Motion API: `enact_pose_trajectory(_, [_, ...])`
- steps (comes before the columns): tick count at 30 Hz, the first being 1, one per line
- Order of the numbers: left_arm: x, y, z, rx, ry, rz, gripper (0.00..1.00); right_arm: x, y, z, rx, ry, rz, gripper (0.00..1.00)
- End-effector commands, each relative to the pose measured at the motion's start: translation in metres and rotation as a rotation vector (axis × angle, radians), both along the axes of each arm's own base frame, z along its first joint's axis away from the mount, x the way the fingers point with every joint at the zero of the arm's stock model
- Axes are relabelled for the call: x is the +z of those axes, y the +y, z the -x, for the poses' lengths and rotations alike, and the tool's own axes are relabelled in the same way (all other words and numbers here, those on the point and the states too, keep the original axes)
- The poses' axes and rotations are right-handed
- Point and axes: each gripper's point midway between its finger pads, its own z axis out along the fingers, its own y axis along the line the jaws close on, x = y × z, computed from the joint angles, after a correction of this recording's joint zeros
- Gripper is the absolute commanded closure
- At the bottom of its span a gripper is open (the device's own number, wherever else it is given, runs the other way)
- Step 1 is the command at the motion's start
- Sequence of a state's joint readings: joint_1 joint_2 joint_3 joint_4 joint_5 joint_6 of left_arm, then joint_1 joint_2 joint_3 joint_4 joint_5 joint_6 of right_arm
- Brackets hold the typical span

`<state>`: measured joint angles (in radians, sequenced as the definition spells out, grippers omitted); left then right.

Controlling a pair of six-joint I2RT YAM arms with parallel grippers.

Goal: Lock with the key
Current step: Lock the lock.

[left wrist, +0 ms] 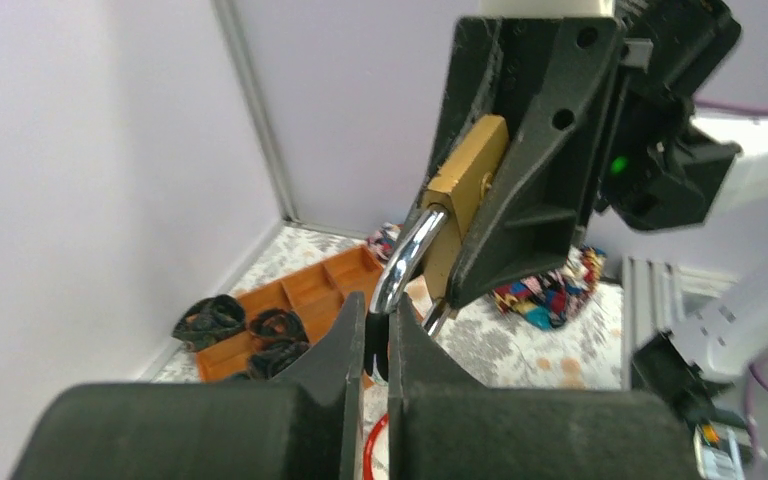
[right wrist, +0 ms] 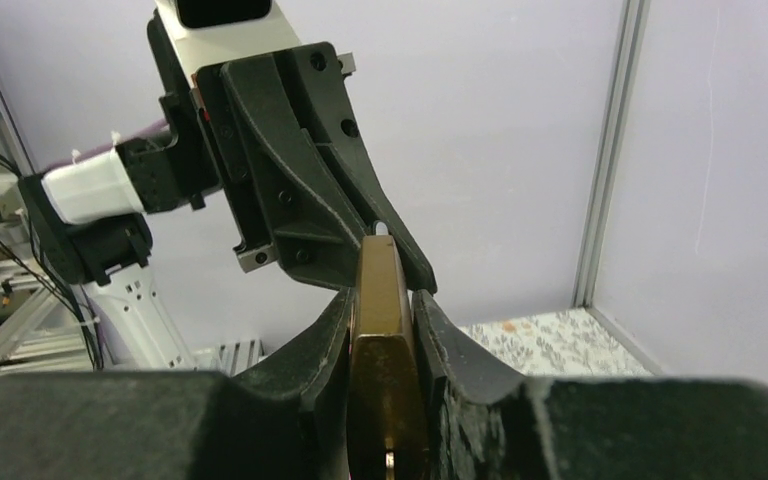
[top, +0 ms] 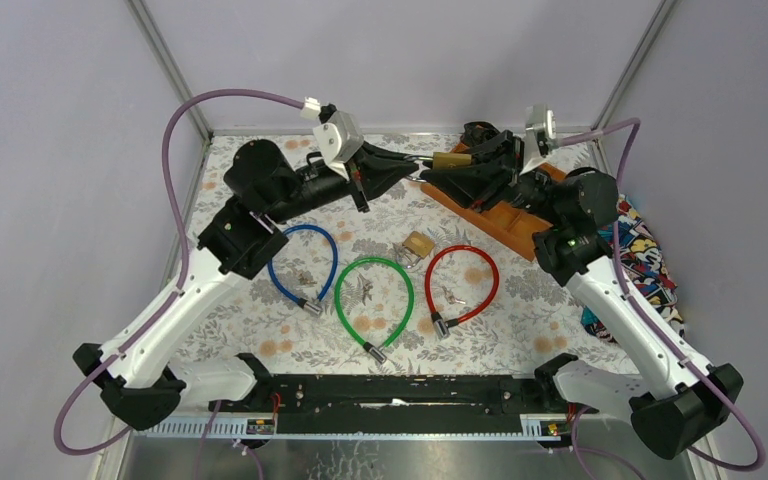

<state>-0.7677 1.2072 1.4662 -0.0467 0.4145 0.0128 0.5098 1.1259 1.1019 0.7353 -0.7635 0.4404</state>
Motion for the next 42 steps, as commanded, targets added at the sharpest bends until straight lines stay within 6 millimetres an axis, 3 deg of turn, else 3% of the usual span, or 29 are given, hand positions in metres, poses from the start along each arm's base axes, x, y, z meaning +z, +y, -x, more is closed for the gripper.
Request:
enact_pose_trajectory(1, [-0.012,-0.008,0.034,-0.273,-0.099,-0.072,1.0,-0.072,0.005,0.004,0.075,0.208,0.226,0.89])
enact_pose_trajectory(3, [-0.004,0.01,0.024,-0.215,-0.163,-0.082,1.0,-0.074,-0.01,0.005,0.013,0.175,0.272,0.62])
enact_pose_trajectory(4, [-0.003,0.017,0.021,-0.193,-0.182,-0.089,1.0,-0.075,-0.016,0.006,-0.013,0.159,0.297,0.42])
enact_pose_trajectory(6, [-0.003,0.029,0.015,-0.148,-0.222,-0.115,1.0,-0.076,-0.025,0.012,-0.039,0.141,0.353,0.12])
enact_pose_trajectory(7, [-0.007,0.035,0.014,-0.131,-0.238,-0.137,1.0,-0.082,-0.03,0.016,-0.044,0.154,0.395,0.02])
enact_pose_trajectory(8, [-0.011,0.038,0.014,-0.119,-0.255,-0.158,1.0,-0.086,-0.035,0.021,-0.048,0.164,0.432,0.01])
enact_pose_trajectory(13, [-0.023,0.053,0.021,-0.107,-0.289,-0.234,1.0,-0.12,-0.058,0.033,-0.08,0.176,0.629,0.0])
enact_pose_trajectory(16, [-0.033,0.057,0.026,-0.126,-0.259,-0.277,1.0,-0.127,-0.064,0.036,-0.083,0.151,0.679,0.01])
enact_pose_trajectory(24, [-0.038,0.055,0.032,-0.165,-0.224,-0.288,1.0,-0.092,-0.049,0.029,-0.052,0.011,0.561,0.09])
enact_pose_trajectory(32, [-0.034,0.052,0.033,-0.181,-0.203,-0.266,1.0,-0.093,-0.039,0.027,0.008,0.045,0.531,0.19])
enact_pose_trajectory(38, [-0.032,0.05,0.032,-0.182,-0.199,-0.259,1.0,-0.101,-0.034,0.02,0.03,0.069,0.535,0.4])
enact_pose_trajectory(42, [-0.032,0.049,0.031,-0.183,-0.192,-0.255,1.0,-0.106,-0.03,0.016,0.049,0.084,0.548,0.44])
